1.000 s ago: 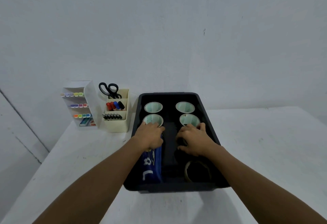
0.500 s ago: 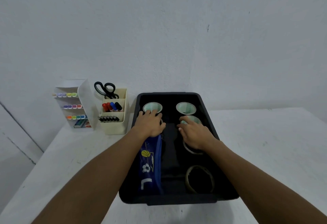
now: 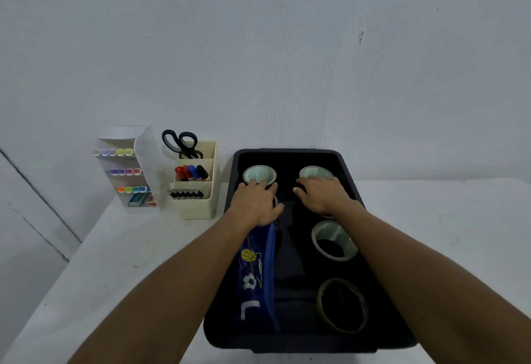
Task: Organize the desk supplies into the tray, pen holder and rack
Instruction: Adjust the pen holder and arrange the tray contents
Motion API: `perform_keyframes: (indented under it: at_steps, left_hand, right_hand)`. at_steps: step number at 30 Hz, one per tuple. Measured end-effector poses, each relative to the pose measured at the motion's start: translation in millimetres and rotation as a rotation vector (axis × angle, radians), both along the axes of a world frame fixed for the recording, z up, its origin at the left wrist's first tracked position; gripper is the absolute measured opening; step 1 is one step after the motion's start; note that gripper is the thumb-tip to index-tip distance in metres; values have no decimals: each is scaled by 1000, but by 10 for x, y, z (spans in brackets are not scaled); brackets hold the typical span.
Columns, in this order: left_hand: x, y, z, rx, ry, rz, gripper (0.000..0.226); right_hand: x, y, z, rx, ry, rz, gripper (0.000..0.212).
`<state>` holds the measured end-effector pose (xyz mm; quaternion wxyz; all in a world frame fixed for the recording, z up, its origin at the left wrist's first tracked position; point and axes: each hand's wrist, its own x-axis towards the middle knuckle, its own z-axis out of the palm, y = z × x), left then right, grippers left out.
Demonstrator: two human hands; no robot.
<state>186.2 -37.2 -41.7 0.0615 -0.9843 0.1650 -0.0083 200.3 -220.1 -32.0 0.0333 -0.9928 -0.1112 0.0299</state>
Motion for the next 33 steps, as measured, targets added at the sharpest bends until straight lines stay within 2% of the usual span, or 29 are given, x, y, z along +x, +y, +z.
perform_keyframes:
  at_steps: [3, 5, 10, 14, 16, 18, 21, 25, 29, 33]
  left_hand:
    - [13, -12, 13, 8, -16, 9, 67]
    - [14, -4, 9, 2, -27, 3, 66]
    - [2, 4, -16, 0, -54, -8, 67]
    - [-2, 9, -24, 13, -43, -16, 69]
    - [-16, 7, -9, 7, -16, -13, 69]
    - [-70, 0, 42, -20, 34, -9, 73]
    - [-259, 18, 163, -46, 38, -73, 82]
    - [-763, 84, 298, 19, 31, -309, 66]
    - [-1226, 94, 305, 187, 305, -320, 84]
    - [-1442, 111, 295, 287, 309, -267, 85]
  right_hand:
    - [-30, 13, -41, 24, -112, -30, 45]
    - [-32, 48, -40, 9, -119, -52, 44]
    - [-17, 145, -18, -60, -64, -73, 39]
    - [-8, 96, 72, 2, 143, -79, 44]
    - [-78, 8, 109, -21, 179, -15, 53]
    - [-256, -79, 142, 1, 54, 82, 59]
    - [-650, -182, 208, 56, -84, 261, 49]
    - [-1235, -343, 110, -50, -158, 501, 32]
    - [-1560, -289, 72, -137, -85, 607, 27]
    - [-1736, -158, 75, -196, 52, 577, 29]
